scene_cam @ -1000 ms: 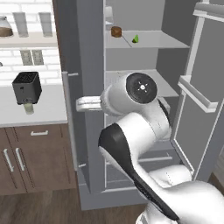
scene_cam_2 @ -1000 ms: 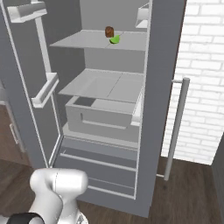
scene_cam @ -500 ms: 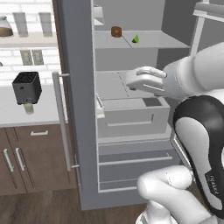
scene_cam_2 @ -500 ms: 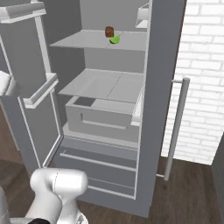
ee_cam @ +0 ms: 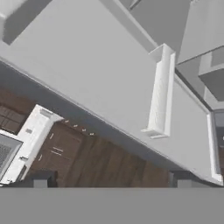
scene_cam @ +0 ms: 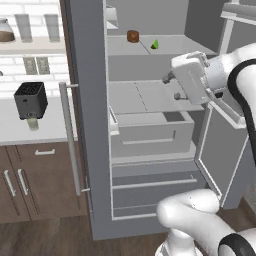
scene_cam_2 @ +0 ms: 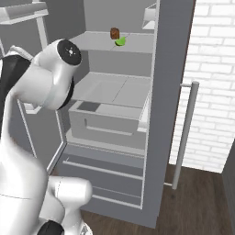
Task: Grab a lemon wedge from the fridge and one ice cube from the ice bowl, and put them in the glass of lemonade.
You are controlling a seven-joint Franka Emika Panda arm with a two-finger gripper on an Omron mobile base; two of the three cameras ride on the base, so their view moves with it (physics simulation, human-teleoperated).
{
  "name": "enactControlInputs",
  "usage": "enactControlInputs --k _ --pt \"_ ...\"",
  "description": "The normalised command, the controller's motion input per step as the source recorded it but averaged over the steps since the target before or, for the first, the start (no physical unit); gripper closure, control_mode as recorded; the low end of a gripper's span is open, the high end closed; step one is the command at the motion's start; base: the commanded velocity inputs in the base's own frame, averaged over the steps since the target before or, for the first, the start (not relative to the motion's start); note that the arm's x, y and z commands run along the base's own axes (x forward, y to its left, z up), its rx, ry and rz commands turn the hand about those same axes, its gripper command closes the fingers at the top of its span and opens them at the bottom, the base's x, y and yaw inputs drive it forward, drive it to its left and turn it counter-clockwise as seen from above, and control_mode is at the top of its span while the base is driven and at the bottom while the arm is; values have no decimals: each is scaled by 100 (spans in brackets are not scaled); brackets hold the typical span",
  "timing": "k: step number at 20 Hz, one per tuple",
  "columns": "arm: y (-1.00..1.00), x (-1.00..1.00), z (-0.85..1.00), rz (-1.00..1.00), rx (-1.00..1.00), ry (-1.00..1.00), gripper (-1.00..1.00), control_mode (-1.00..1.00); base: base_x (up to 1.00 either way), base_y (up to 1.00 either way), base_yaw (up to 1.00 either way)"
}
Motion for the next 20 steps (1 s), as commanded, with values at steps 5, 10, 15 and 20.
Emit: enactControlInputs --k 5,10,15,20 --pt "24 100 -35 4 2 20 -100 -100 0 0 0" --pt "48 92 -50 0 1 9 -100 -100 0 0 0" --pt "95 4 -25 0 1 2 -100 -100 0 0 0" --pt "100 -16 0 -2 0 -4 -100 -100 0 0 0"
